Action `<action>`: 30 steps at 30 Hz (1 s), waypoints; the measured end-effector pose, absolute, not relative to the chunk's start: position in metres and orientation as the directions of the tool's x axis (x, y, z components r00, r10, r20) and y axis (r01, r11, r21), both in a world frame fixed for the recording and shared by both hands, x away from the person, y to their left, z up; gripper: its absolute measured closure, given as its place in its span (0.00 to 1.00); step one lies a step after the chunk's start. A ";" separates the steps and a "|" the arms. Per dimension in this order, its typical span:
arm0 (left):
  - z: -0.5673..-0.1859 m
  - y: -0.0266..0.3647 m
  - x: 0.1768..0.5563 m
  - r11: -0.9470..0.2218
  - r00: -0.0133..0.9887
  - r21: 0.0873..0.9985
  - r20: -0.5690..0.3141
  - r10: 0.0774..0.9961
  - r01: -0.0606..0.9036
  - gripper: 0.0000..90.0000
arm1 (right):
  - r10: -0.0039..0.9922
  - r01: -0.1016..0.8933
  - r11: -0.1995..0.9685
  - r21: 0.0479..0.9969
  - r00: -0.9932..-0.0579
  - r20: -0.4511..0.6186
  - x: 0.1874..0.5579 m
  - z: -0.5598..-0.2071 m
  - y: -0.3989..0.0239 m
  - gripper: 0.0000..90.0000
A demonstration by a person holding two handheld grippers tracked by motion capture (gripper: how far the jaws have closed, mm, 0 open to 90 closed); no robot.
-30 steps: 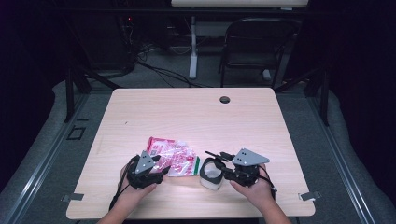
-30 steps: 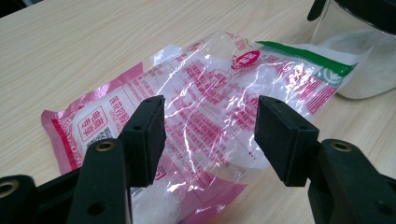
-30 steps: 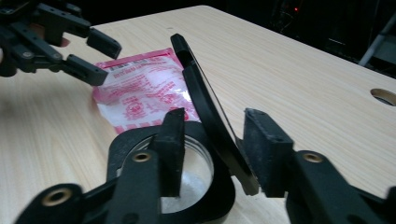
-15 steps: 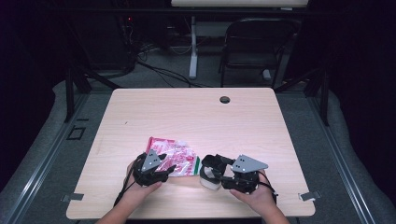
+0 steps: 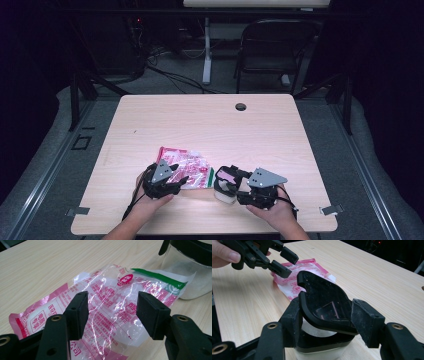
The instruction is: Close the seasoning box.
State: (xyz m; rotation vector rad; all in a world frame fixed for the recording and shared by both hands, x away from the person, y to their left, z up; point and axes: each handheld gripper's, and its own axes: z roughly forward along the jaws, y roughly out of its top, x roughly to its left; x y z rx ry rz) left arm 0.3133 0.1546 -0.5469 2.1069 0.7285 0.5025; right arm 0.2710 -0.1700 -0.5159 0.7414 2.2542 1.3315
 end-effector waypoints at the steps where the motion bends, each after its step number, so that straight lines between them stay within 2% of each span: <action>1: -0.547 0.155 0.313 -0.488 0.752 0.812 0.095 0.652 0.320 0.48 | 0.631 0.232 0.399 0.887 -0.771 -0.082 0.271 -0.516 -0.170 0.47; 24: -0.547 0.155 0.314 -0.488 0.751 0.812 0.095 0.654 0.322 0.48 | 0.589 0.226 0.453 0.862 -0.802 -0.099 0.269 -0.522 -0.161 0.44; 30: -0.547 0.155 0.314 -0.485 0.750 0.813 0.093 0.655 0.323 0.48 | 0.592 0.233 0.434 0.870 -0.802 -0.080 0.269 -0.522 -0.162 0.44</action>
